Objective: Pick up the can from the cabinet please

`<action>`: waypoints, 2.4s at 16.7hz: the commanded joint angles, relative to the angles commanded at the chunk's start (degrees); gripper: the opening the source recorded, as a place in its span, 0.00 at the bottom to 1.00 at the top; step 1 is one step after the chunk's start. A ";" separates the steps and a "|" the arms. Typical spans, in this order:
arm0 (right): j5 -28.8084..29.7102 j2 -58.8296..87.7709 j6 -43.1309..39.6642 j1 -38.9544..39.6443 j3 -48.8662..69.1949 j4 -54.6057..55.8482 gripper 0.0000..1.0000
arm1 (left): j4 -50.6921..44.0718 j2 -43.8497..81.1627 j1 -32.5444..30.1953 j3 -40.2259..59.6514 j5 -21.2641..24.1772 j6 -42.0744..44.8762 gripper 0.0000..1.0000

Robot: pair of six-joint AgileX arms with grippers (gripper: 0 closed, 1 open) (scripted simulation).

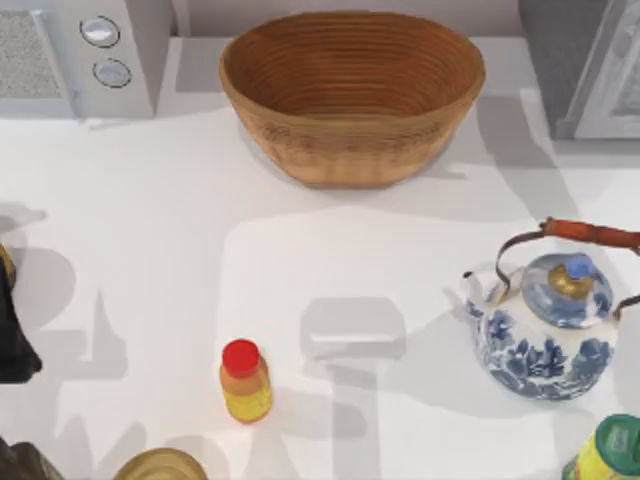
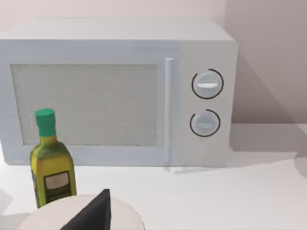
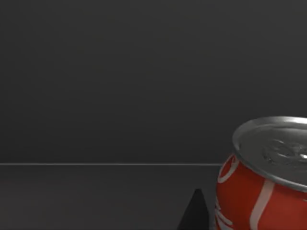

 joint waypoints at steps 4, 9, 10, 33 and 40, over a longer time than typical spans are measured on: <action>-0.01 -0.06 0.07 0.08 0.00 -0.01 0.00 | 0.00 0.00 0.00 0.00 0.00 0.00 1.00; 5.61 -6.37 0.00 6.39 -0.21 -6.41 0.00 | 0.00 0.00 0.00 0.00 0.00 0.00 1.00; 7.85 -9.16 -0.01 8.81 -0.27 -9.10 0.00 | 0.00 0.00 0.00 0.00 0.00 0.00 1.00; 4.50 -48.89 -0.10 5.31 -43.81 -8.14 0.00 | 0.00 0.00 0.00 0.00 0.00 0.00 1.00; -9.86 -75.81 -0.23 -8.71 -84.08 5.21 0.00 | 0.00 0.00 0.00 0.00 0.00 0.00 1.00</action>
